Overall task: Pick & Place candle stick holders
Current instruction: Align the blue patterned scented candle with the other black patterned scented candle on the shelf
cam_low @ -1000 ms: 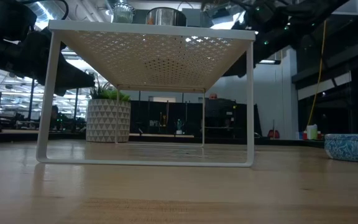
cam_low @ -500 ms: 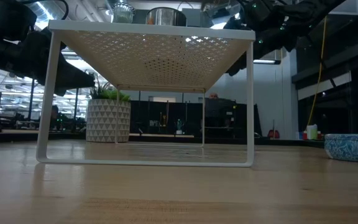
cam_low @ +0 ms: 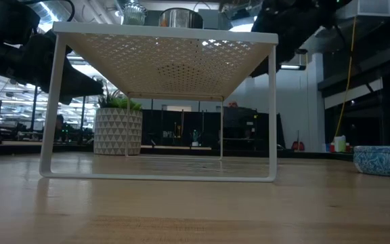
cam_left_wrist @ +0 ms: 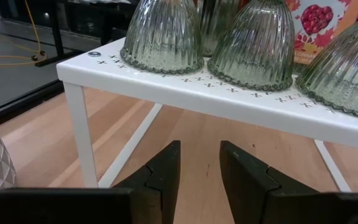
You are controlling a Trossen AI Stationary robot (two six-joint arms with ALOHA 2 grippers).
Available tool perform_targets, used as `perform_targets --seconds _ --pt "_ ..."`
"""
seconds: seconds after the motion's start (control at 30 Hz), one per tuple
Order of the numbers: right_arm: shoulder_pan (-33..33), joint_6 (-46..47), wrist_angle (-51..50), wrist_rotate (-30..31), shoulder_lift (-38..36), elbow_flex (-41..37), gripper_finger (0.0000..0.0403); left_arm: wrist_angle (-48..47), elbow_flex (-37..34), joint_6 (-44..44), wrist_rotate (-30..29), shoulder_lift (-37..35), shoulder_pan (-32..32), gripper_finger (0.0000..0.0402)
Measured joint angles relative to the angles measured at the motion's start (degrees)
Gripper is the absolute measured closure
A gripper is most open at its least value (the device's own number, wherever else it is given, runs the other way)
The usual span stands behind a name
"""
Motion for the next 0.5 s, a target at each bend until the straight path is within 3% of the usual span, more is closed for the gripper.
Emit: perform_targets --seconds 0.17,0.5 --pt "1.4 -3.2 -4.9 -5.8 0.0 0.7 0.0337 0.0 0.0 0.0 0.0 0.0 0.0 0.0294" --pt "4.7 -4.2 -4.6 -5.4 0.0 0.8 0.0336 0.0 0.0 0.0 0.0 0.0 0.0 0.0294"
